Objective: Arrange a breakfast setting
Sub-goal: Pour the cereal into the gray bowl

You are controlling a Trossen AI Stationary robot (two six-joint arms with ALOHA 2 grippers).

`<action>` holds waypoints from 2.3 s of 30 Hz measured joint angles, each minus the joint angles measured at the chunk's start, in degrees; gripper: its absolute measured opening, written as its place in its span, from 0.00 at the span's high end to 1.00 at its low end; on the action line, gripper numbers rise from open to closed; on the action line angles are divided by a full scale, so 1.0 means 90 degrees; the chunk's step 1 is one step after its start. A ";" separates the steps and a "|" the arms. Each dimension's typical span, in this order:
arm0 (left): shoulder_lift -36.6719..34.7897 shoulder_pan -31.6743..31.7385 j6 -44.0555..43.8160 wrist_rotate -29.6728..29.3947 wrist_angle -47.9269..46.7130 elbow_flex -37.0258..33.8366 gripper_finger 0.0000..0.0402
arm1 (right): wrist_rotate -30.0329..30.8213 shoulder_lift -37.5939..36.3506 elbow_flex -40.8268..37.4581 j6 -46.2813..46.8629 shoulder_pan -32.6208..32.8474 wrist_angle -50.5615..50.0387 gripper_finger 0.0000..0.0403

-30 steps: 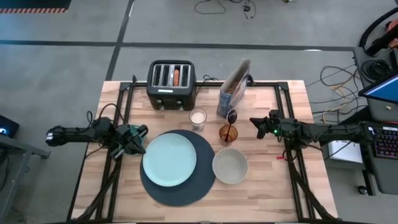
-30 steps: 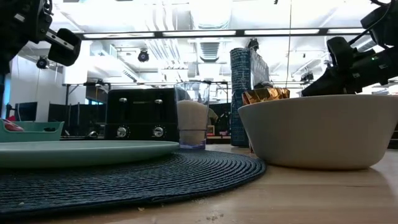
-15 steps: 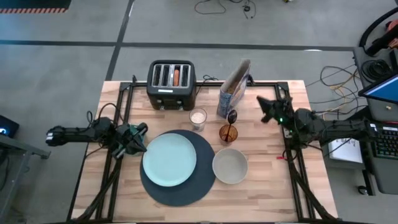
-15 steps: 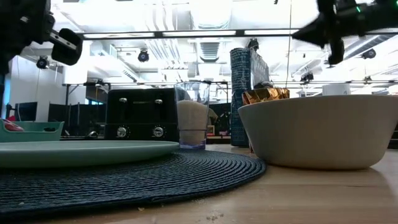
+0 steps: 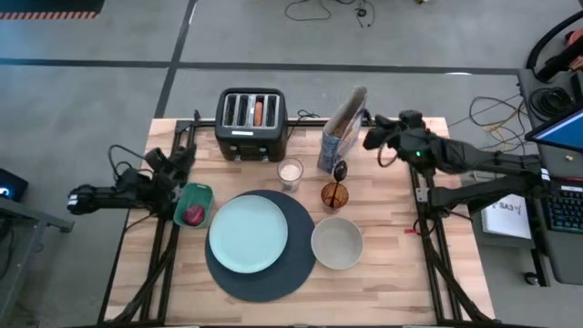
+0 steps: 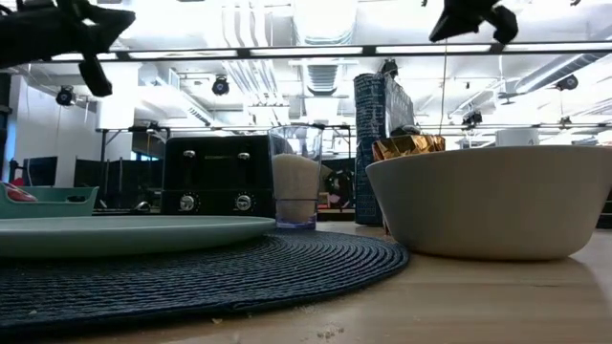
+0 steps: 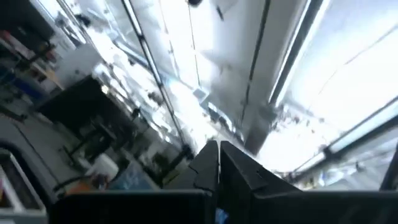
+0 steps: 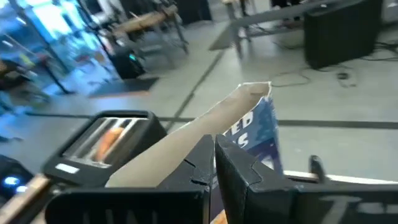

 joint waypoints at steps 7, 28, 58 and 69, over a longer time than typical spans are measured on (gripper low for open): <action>0.0219 0.0000 0.0285 0.0226 -0.1076 0.1112 1.00 | -0.0156 0.0959 0.1637 0.0138 -0.0670 -0.1381 0.98; 0.4341 0.0018 0.3025 -0.1581 -0.5104 0.5973 1.00 | -0.1340 0.2170 0.3902 -0.0437 -0.2234 -0.3619 0.98; 0.9661 0.1746 0.3039 0.3041 -0.4001 0.7453 1.00 | -0.2151 0.1629 0.4109 0.0162 -0.2233 -0.4714 0.98; 1.0153 0.1451 0.2238 0.3075 -0.4127 0.7416 0.98 | -0.2149 0.1646 0.4106 0.0175 -0.2233 -0.4811 0.98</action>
